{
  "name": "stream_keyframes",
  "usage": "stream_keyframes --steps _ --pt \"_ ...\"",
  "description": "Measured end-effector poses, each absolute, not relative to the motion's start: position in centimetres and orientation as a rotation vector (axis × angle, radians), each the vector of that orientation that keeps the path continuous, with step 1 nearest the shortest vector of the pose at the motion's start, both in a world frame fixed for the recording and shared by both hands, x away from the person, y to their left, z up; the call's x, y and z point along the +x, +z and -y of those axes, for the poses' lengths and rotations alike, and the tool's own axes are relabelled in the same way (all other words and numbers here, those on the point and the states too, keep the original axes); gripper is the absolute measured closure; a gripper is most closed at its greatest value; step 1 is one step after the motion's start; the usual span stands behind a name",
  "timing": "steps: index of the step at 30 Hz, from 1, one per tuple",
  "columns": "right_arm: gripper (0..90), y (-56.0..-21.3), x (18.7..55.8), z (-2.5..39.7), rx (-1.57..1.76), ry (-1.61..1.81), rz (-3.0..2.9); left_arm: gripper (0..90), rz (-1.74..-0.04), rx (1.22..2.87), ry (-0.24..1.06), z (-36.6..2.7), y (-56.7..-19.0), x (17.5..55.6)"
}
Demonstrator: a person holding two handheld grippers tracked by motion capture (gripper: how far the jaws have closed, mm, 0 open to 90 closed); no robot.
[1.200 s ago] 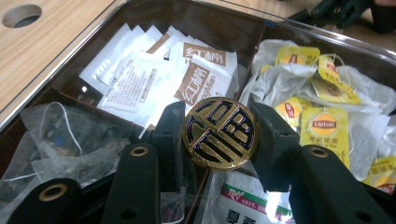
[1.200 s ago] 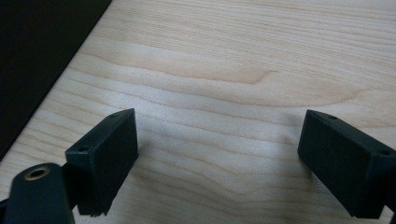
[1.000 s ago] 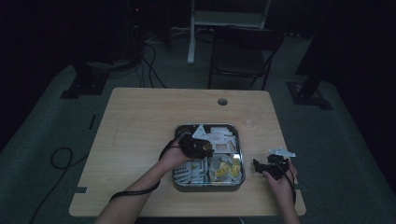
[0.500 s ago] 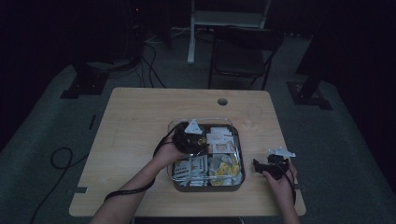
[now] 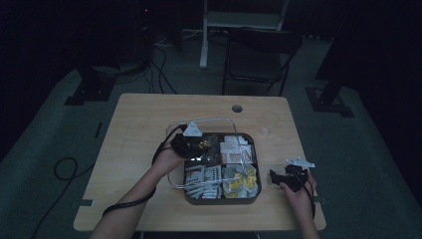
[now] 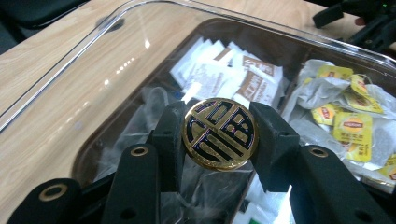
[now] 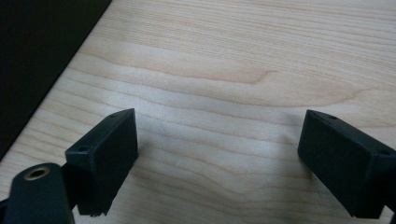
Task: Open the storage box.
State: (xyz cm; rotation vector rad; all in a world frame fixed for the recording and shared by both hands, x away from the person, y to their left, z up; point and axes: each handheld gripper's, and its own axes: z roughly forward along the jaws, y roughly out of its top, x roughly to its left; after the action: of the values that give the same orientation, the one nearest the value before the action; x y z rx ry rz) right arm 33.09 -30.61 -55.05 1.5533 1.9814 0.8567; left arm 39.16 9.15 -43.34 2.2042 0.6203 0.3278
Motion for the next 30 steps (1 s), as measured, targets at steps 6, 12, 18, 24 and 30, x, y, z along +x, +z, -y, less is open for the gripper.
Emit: stream_keyframes --steps 6,12,18,24,30 --pt "11.7 -55.0 33.1 30.6 1.553 0.857 -1.981 59.6 -0.661 2.187 0.347 -10.6 -43.2 39.4" --pt "11.7 -55.0 33.1 30.6 1.553 0.857 -1.981 59.6 -0.696 2.174 0.360 -12.1 -43.1 39.5" --pt "11.7 -55.0 33.1 30.6 1.553 0.857 -1.981 59.6 -0.735 2.160 0.382 -13.7 -43.0 39.5" --pt "11.7 -55.0 33.1 30.6 1.554 0.856 -1.982 59.6 -0.777 2.140 0.425 -15.4 -42.8 39.2" --pt "11.7 -55.0 33.1 30.6 1.556 0.857 -1.981 59.6 -0.828 2.108 0.440 -17.4 -42.7 39.3"
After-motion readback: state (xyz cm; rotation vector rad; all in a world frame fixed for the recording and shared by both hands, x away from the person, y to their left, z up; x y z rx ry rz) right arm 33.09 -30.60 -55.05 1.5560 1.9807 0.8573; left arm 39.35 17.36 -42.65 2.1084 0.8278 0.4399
